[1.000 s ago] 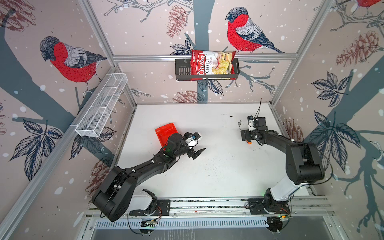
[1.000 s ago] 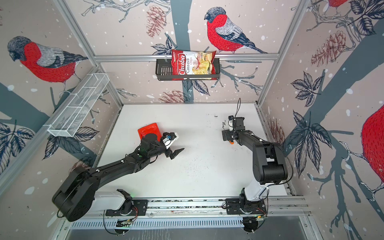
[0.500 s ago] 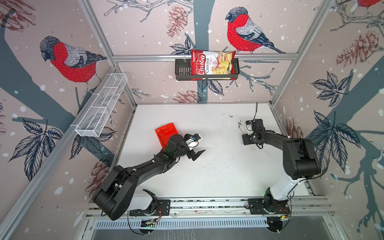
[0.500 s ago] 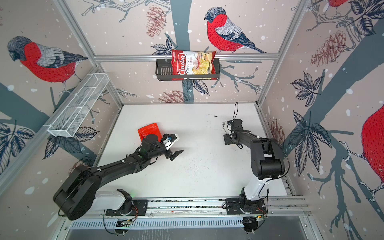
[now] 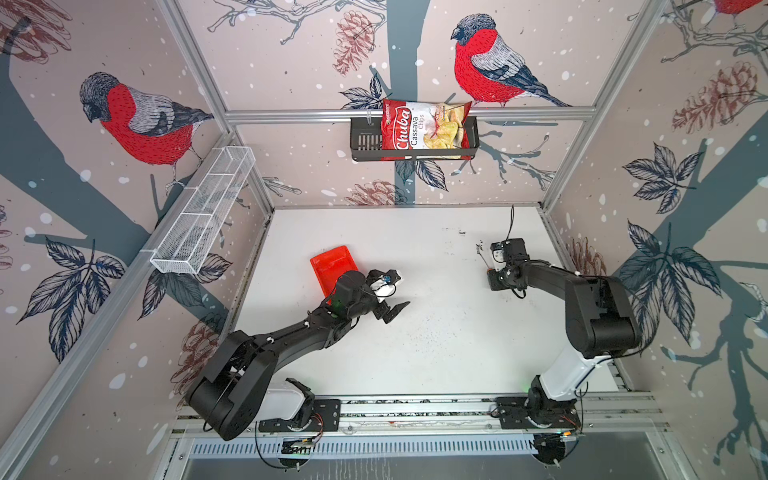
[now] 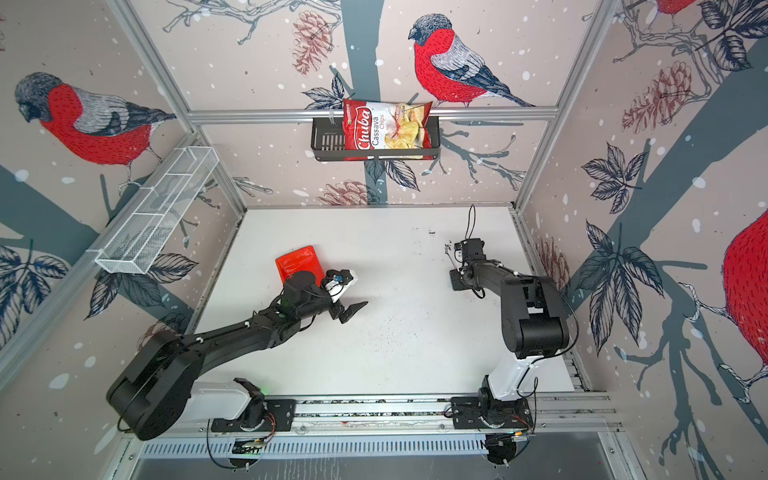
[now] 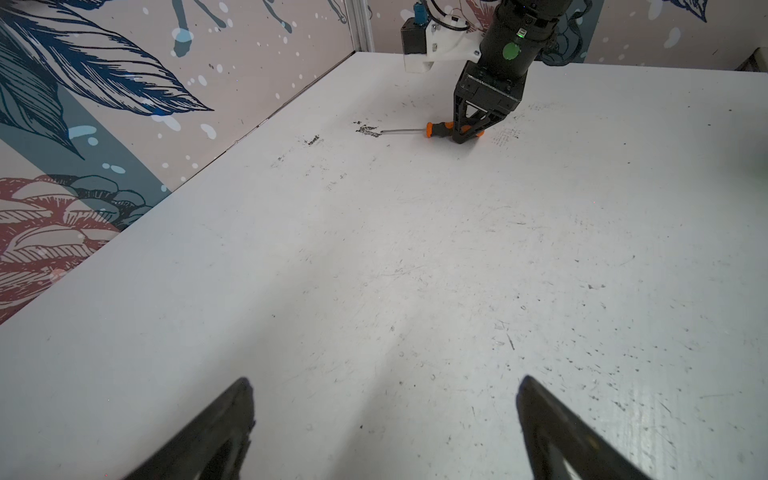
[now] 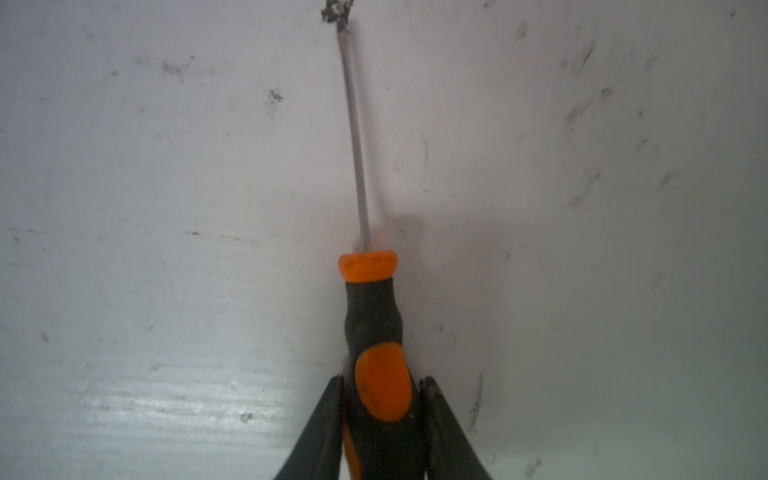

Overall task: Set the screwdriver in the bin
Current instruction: 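Lift the screwdriver with the right gripper while the left gripper reaches toward it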

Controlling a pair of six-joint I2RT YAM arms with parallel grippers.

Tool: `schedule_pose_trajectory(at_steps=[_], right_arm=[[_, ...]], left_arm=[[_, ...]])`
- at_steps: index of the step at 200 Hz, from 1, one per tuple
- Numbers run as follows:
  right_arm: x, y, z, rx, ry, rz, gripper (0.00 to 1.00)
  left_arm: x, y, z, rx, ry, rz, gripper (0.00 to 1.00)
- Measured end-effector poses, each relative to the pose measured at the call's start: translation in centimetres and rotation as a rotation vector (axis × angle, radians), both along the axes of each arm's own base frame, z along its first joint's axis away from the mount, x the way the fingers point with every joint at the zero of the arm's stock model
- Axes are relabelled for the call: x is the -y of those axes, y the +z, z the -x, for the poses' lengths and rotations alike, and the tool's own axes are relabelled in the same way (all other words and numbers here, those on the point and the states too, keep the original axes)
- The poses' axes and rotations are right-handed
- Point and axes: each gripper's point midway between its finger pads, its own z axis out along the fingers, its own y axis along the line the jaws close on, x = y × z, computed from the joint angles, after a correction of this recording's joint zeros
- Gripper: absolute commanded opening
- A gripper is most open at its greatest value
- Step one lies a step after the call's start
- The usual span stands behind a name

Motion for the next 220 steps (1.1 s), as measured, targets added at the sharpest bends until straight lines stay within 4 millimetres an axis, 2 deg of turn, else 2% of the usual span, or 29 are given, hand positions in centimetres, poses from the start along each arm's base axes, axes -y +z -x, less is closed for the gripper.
schedule_pose_trajectory(at_steps=[78,116,176,220], right_arm=[[0.1,1.7,0.1,0.044,-0.002,0.006,0.23],[-0.5,3.9,-0.6,0.113,0.011,-0.029,0.24],[-5.0,9.4,-2.5,0.282,0.099,-0.160,0.24],[-10.0,13.3,-2.6,0.386,0.216,-0.263,0.25]], left_arm=[[0.0,0.4,-0.5,-0.016,0.043,0.057,0.97],[-0.8,1.7,-1.9,-0.041,0.167,0.168,0.97],[-1.0,5.9,-5.0,-0.072,0.318,0.395,0.97],[-0.3,9.3,-6.8,-0.103,0.342,0.545,0.97]])
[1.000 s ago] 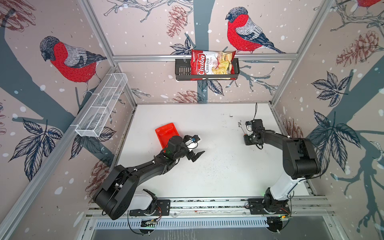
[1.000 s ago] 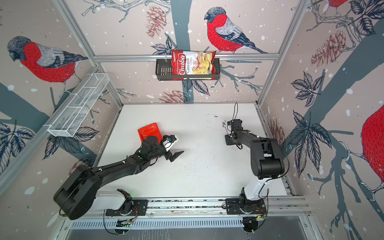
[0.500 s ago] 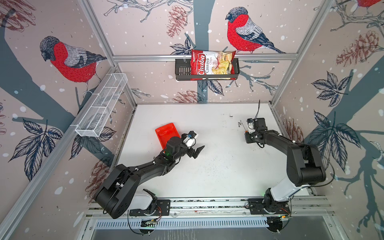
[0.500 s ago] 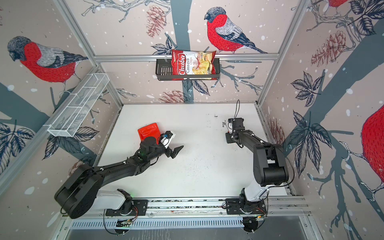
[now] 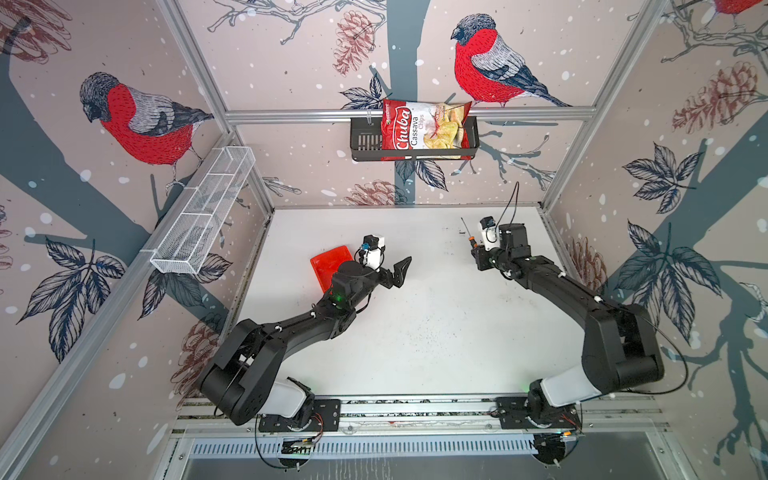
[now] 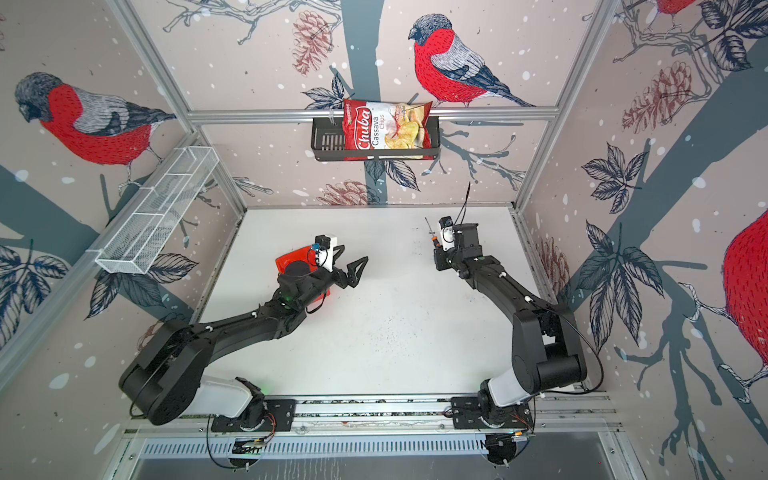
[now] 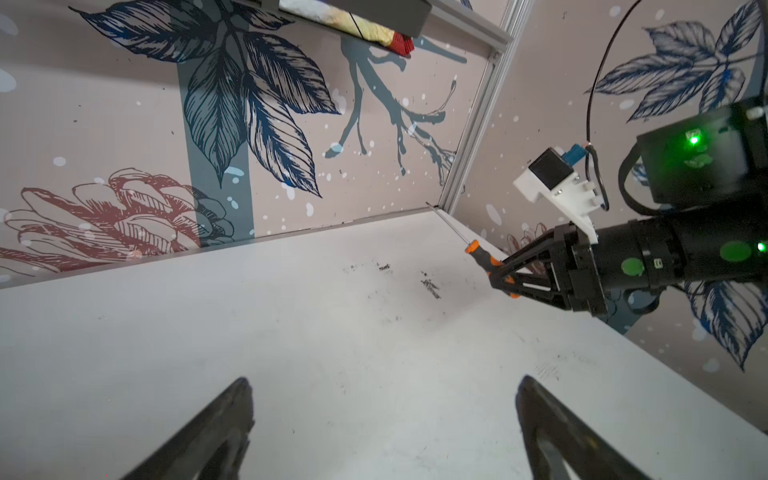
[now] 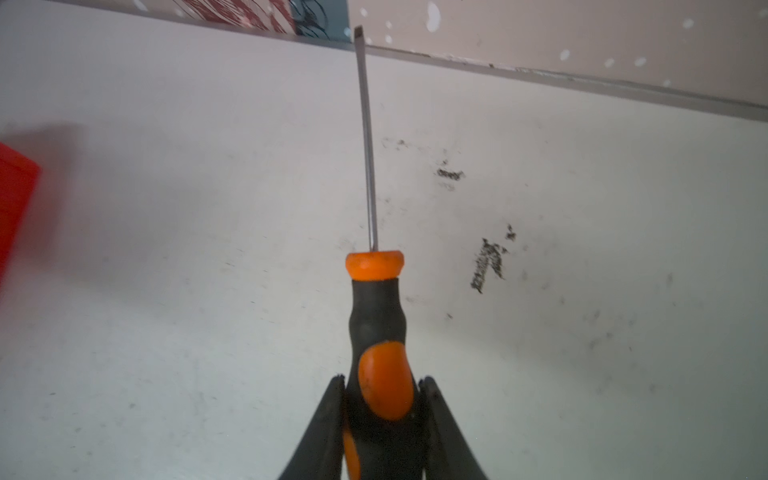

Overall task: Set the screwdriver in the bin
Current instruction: 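Lift the screwdriver with the right gripper while the left gripper reaches toward it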

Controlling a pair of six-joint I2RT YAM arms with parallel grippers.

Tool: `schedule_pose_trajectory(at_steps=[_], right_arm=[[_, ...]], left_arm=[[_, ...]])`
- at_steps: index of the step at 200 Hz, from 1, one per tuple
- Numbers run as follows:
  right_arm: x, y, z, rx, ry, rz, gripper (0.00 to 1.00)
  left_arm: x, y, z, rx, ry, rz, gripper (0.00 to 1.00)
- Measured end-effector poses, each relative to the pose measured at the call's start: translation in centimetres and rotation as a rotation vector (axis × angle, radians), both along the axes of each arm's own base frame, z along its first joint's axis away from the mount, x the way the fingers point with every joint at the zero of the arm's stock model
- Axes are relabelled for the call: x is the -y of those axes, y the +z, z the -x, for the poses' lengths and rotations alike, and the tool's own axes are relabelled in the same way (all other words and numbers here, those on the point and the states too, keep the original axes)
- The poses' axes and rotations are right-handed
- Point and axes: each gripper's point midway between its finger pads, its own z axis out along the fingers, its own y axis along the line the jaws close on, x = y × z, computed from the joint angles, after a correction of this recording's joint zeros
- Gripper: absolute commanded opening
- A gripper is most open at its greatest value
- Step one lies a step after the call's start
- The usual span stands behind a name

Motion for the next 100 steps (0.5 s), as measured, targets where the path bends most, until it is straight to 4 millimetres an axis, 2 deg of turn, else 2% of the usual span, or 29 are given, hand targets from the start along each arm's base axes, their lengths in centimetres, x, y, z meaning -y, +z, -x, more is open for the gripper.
schedule_pose_trajectory(at_steps=[35,62,100], right_arm=[[-4.4,2.2,1.0,0.067,0.138,-0.068,0.25],[-7.7,3.6,1.9,0.109,0.239,-0.115,0.25],[-10.4,5.4,2.7,0.151,0.314,-0.181,0.25]], left_arm=[[1.4,1.5,-0.6,-0.018,-0.052,0.094,0.97],[2.3,1.7,-0.5,-0.035,-0.100,0.158,0.95],[2.7,2.9,-0.9,-0.032,-0.118,0.247,0.92]])
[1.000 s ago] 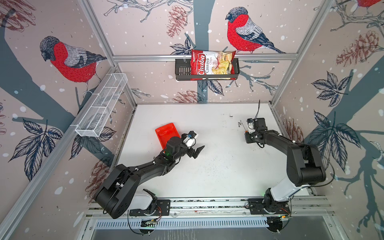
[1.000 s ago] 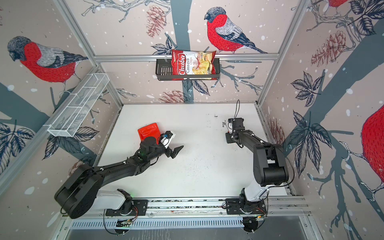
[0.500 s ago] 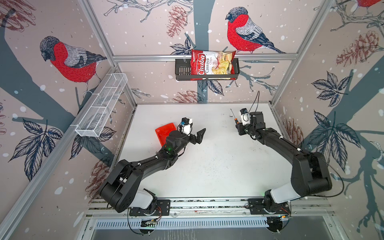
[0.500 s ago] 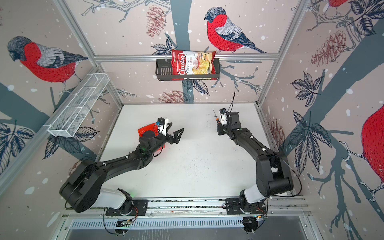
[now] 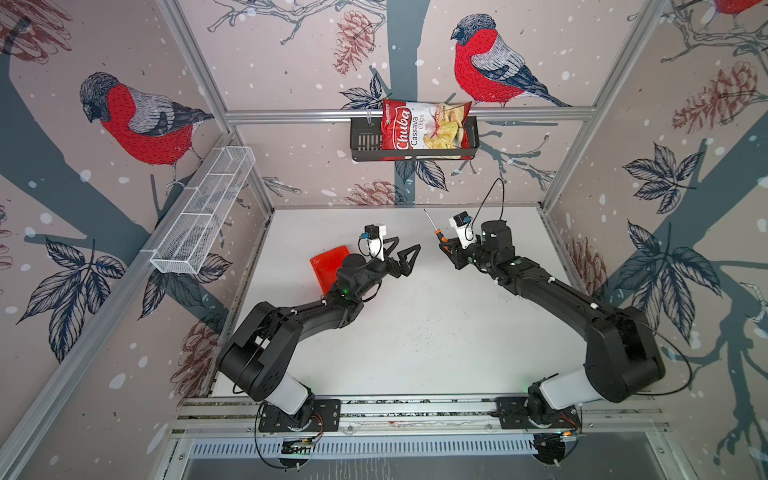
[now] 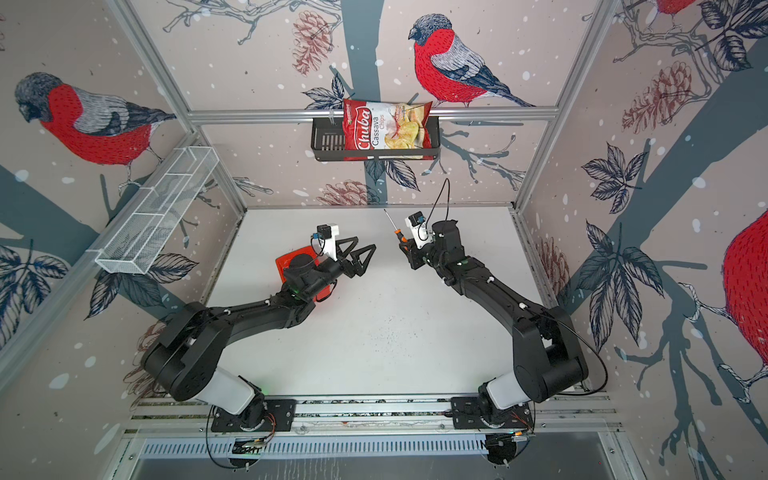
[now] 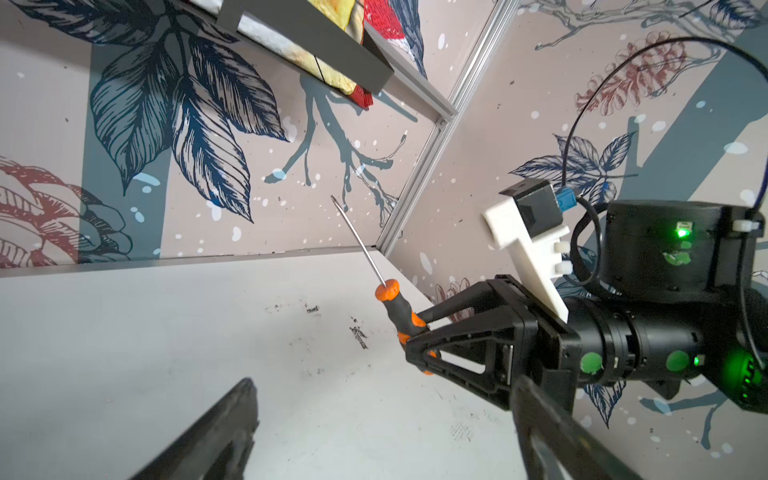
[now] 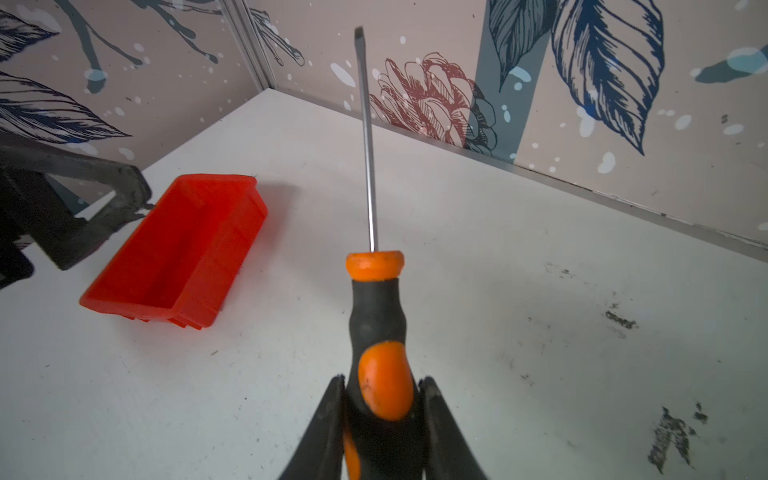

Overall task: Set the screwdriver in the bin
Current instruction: 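Lift the screwdriver with the right gripper while the left gripper reaches toward it, then close the left gripper on the screwdriver handle end held by the right gripper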

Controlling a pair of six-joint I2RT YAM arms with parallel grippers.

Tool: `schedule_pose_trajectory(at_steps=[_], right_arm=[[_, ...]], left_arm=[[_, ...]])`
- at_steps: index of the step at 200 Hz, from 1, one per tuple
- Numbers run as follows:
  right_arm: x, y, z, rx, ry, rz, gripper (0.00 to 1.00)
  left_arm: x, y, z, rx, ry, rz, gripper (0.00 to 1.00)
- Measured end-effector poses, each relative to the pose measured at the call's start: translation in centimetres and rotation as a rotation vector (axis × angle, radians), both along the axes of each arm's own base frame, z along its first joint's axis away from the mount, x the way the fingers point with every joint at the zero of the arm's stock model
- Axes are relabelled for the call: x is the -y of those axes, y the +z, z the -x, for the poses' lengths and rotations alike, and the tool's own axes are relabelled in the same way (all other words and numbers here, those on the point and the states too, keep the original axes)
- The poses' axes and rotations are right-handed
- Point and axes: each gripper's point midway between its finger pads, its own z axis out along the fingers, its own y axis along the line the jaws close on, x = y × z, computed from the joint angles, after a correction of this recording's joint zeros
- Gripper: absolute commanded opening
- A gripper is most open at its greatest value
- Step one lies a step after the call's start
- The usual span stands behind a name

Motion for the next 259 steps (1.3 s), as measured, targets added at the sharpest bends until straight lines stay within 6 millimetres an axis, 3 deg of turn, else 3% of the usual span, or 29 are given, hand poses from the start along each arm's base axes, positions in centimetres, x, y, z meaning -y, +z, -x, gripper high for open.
schedule_pose_trajectory(at_steps=[46,106,131,214,259], right_arm=[[-2.8,1.2,1.3,0.017,0.087,-0.064,0.25],[-6.0,3.1,3.1,0.039,0.188,-0.151,0.25],[-6.8,3.4,3.8,0.046,0.225,-0.167,0.25],[-8.4,3.8,5.1,0.030,0.334,-0.194,0.25],[-9.0,3.6,5.9,0.025,0.378,-0.180,0.26]], left_arm=[[0.4,0.8,-0.2,0.009,-0.026,0.071,0.88],[0.7,1.1,-0.4,-0.001,-0.037,0.115,0.71],[0.6,1.5,-0.4,0.002,-0.041,0.140,0.61],[0.0,1.8,-0.4,0.000,-0.043,0.195,0.43],[-0.1,1.6,-0.3,-0.011,-0.047,0.199,0.16]])
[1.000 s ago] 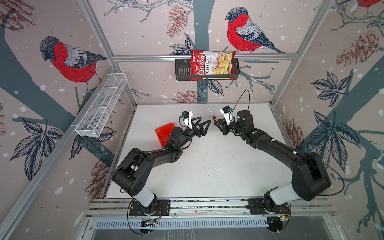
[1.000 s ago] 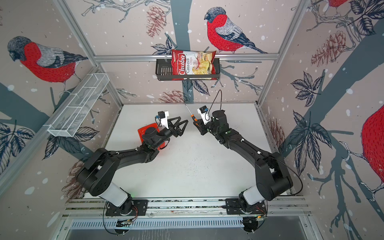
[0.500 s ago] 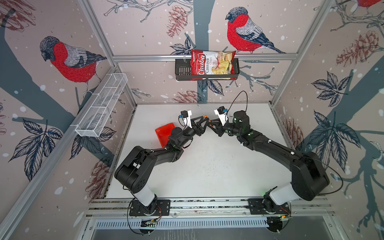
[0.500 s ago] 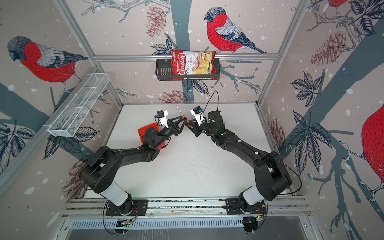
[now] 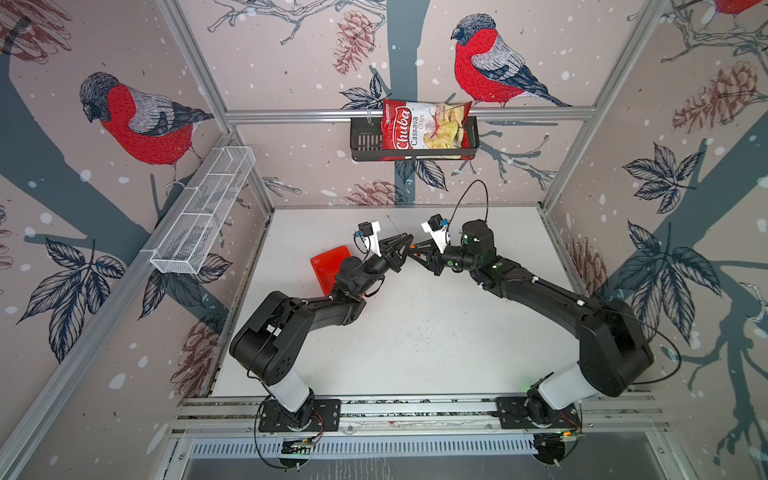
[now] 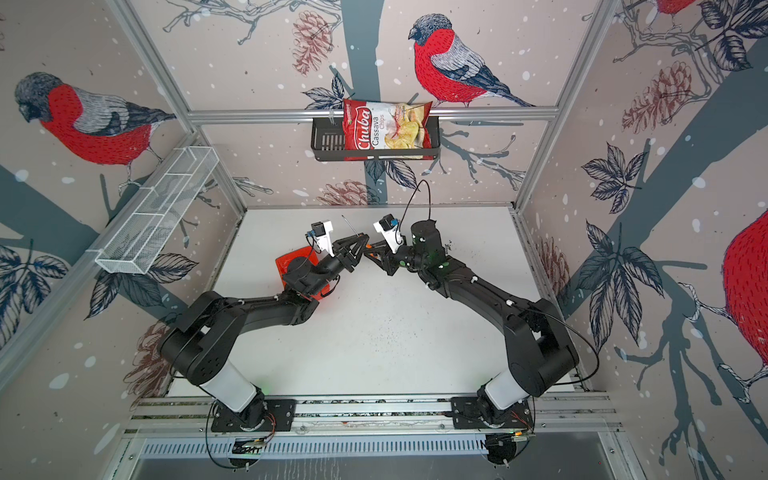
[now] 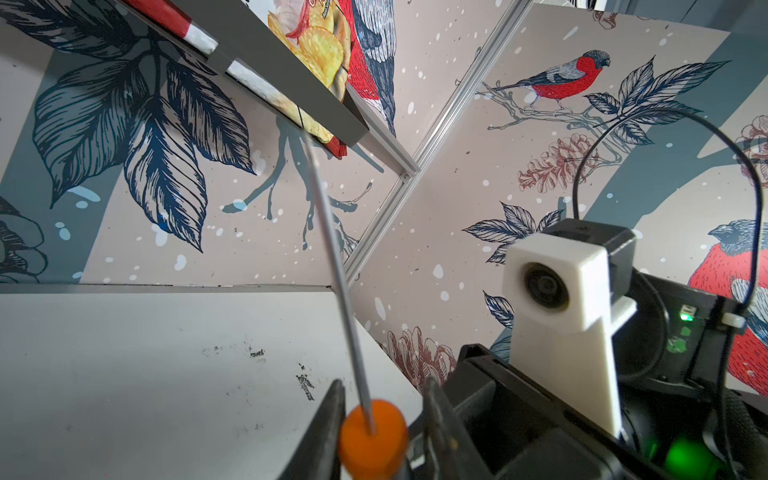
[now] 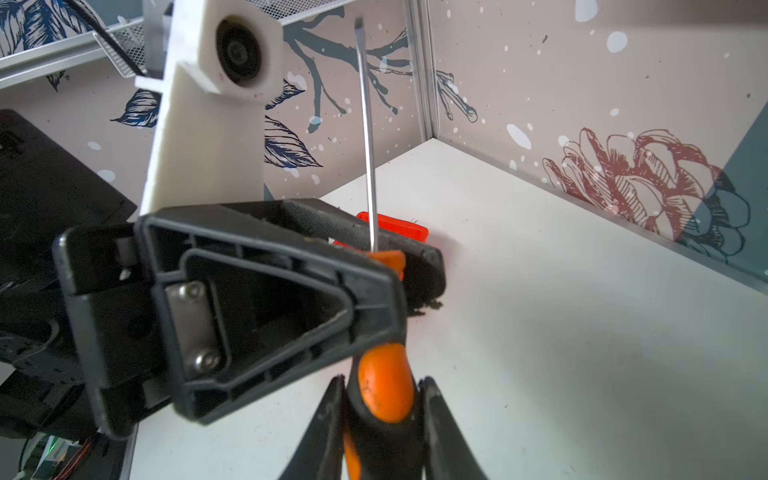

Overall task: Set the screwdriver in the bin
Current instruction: 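Close the left gripper on the screwdriver handle end held by the right gripper, then open the right gripper and carry the screwdriver with the left gripper over the red bin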

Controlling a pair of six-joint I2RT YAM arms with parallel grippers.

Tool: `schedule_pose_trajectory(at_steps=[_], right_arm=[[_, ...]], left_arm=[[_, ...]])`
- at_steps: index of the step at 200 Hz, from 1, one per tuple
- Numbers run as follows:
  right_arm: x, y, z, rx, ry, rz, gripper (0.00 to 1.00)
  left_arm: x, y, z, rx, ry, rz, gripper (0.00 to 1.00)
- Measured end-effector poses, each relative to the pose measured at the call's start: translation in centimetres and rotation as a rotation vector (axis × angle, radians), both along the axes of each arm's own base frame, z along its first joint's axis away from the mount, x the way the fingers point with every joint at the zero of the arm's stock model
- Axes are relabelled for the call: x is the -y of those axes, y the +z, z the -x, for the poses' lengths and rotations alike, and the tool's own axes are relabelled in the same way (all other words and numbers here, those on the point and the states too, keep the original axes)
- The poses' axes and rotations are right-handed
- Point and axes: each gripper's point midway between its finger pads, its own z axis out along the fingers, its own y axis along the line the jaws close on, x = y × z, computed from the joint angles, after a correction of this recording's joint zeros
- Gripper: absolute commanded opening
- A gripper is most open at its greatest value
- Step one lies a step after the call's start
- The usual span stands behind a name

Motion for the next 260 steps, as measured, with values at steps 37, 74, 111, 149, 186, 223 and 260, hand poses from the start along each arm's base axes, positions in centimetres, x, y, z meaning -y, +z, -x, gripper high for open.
schedule_pose_trajectory(at_steps=[37,74,111,149,186,223,260], right_arm=[[0.0,-0.3,0.2,0.007,0.011,0.014,0.31],[0.0,-0.5,0.0,0.004,0.002,0.020,0.70],[0.0,0.6,0.4,0.030,0.002,0.009,0.91],[-0.9,0.9,1.3,0.066,0.023,0.036,0.98],[-2.1,1.1,2.3,0.100,0.045,0.064,0.99],[-3.9,2.0,3.0,0.150,0.084,0.071,0.99],[-5.3,2.6,3.4,0.187,0.115,0.088,0.99]], left_arm=[[0.1,0.1,0.3,0.000,-0.027,-0.003,0.00],[-0.4,0.1,0.1,0.000,-0.009,-0.014,0.00],[-2.2,0.2,-0.4,-0.008,0.049,-0.042,0.00],[-5.0,-0.6,-0.9,-0.047,0.129,-0.099,0.00],[-8.2,-1.8,-1.6,-0.140,0.222,-0.161,0.00],[-11.9,-4.3,-2.2,-0.265,0.319,-0.250,0.00],[-15.7,-6.8,-2.7,-0.389,0.407,-0.382,0.00]])
